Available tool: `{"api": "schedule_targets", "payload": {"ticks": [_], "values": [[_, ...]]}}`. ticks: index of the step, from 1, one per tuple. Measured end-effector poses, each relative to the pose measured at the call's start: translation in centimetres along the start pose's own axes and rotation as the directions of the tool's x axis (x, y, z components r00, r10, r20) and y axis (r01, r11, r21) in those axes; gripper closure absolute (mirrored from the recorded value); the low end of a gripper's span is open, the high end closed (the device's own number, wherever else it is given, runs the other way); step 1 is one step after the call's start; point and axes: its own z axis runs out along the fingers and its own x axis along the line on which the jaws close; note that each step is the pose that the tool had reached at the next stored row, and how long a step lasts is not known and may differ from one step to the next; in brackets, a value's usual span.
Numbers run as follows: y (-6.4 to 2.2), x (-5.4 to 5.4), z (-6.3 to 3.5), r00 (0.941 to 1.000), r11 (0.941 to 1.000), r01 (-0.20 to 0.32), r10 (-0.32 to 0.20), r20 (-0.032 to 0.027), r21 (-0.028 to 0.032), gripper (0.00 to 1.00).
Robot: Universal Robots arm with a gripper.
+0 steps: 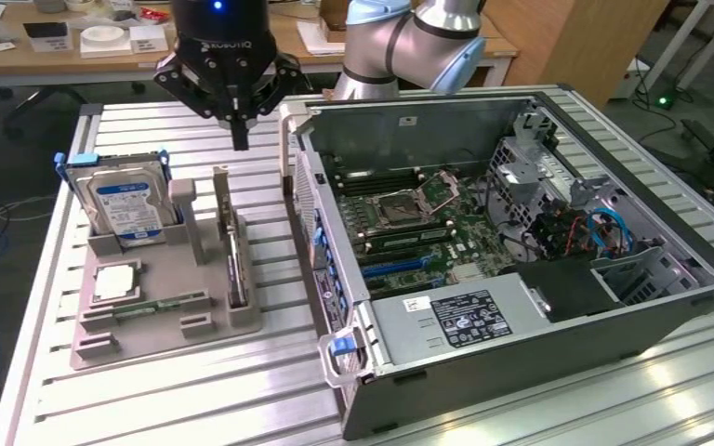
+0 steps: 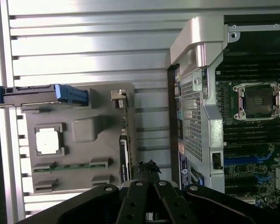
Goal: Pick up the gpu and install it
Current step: 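Reach for the gpu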
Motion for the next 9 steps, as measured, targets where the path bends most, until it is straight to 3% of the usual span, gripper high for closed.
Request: {"api": "schedule_targets", "payload": {"ticks": [9], "values": [[-0.1,0.93,-0.01,1.0,1.0,0.0,0.0,0.0,0.0,0.89]]}}
